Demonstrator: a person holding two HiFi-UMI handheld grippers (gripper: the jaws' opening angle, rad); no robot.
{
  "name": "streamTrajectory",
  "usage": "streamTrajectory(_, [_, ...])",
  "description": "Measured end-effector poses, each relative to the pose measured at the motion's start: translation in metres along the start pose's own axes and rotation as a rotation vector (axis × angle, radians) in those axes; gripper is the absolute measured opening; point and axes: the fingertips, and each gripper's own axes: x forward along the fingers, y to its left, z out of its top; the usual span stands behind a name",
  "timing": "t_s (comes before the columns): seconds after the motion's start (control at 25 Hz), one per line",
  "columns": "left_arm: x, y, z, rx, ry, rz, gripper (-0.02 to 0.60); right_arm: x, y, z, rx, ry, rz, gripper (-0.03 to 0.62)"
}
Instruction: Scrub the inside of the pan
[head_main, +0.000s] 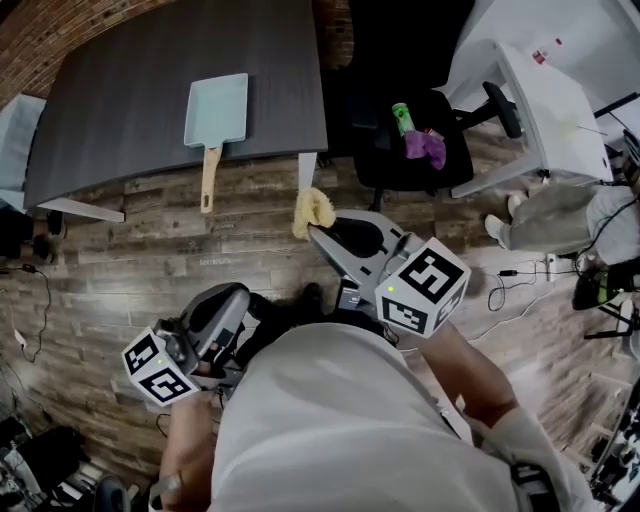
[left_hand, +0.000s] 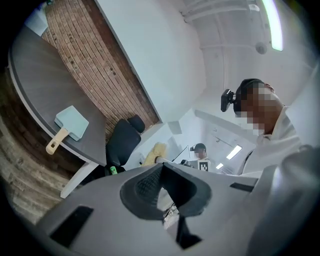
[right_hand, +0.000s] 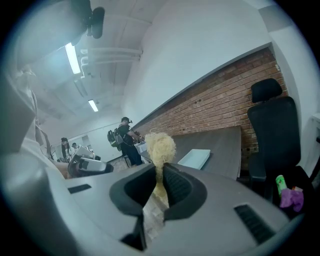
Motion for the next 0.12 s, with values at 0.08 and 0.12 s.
streamTrajectory(0.08, [0.0062, -0.0066, -0.0073, -0.004, 0.033, -0.024, 0.008, -0.0057, -0.0058, -0.0028, 0.016, -0.004, -0.012, 0.046])
streamTrajectory(0.12, [0.0094, -0.01, -0.0106, -0.004, 0.05, -0.036, 0.008, -0.0084, -0.0088, -0.0038, 0.023, -0.007, -0.018, 0.046])
